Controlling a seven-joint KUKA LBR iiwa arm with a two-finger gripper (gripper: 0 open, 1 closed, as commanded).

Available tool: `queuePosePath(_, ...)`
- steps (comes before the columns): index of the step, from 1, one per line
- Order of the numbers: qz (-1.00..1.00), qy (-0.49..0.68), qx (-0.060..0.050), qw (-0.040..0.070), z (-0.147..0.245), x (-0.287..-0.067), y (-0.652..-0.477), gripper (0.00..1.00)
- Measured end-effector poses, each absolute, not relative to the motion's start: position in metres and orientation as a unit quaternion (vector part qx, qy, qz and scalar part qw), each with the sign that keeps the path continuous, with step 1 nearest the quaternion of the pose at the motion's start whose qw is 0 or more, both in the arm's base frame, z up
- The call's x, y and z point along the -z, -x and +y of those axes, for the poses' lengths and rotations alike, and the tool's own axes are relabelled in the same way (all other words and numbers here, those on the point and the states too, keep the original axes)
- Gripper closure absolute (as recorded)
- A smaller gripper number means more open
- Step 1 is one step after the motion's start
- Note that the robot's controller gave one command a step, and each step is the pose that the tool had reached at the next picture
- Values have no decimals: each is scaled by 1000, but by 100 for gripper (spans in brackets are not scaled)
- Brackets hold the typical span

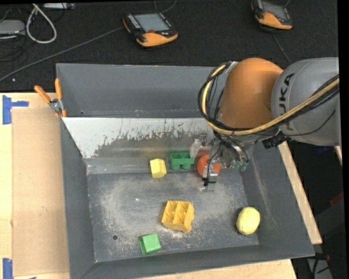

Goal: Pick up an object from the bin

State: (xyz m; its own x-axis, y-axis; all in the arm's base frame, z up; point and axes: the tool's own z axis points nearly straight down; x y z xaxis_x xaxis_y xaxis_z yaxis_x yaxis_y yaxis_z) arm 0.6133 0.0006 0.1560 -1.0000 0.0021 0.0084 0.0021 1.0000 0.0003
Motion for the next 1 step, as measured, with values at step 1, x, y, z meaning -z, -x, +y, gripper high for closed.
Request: queuePosePath(1, -1000, 1, 0, 0, 1, -161, -615, 0)
